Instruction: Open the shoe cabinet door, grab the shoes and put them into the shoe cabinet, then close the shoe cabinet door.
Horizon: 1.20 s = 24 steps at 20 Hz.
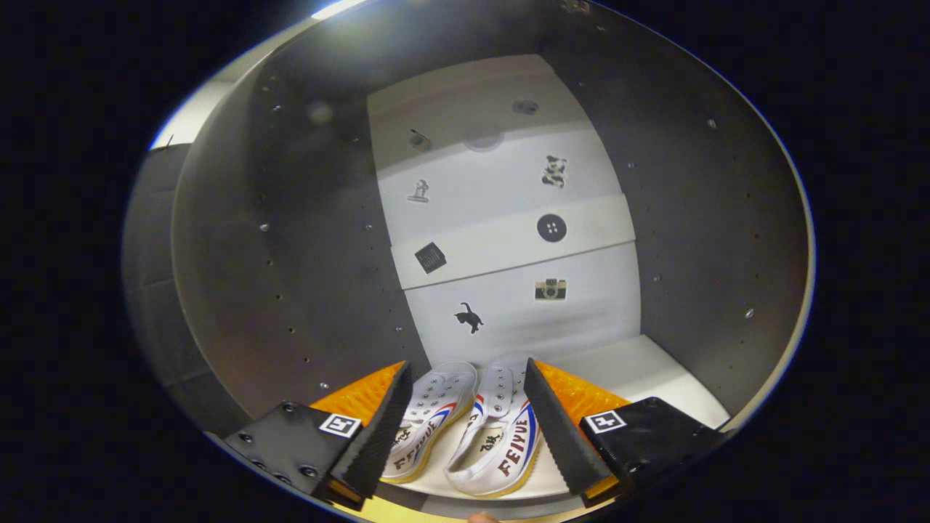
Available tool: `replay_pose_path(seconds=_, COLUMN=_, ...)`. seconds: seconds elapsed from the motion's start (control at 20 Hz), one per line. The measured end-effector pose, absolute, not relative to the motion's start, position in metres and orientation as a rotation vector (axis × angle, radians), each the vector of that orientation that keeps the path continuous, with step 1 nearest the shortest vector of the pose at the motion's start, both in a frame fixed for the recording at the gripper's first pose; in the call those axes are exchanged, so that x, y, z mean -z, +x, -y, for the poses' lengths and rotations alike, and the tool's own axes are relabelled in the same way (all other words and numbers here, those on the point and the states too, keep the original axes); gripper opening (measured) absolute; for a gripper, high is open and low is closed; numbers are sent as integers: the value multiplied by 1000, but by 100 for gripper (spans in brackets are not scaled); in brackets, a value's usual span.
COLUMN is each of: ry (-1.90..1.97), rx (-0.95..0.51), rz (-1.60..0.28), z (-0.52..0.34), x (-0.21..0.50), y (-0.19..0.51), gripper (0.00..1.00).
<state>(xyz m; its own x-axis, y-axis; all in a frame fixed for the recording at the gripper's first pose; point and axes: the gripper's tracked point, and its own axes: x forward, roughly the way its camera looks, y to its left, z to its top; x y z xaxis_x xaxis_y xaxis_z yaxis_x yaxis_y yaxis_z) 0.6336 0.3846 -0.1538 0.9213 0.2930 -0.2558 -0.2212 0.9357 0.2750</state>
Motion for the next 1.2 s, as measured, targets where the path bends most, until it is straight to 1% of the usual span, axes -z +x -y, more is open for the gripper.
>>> replay_pose_path(seconds=0.05, ry=215, rx=-266, rz=-274, z=-385, x=143, y=624, gripper=98)
replay_pose_path(seconds=0.2, ry=162, rx=-266, rz=-216, z=-385, x=114, y=590, gripper=97)
replay_pose_path(seconds=0.65, ry=185, rx=-334, rz=-123, z=-384, x=43, y=469, gripper=97)
replay_pose_path(seconds=1.2, ry=196, rx=-355, rz=-117, z=-330, x=8, y=341, gripper=97)
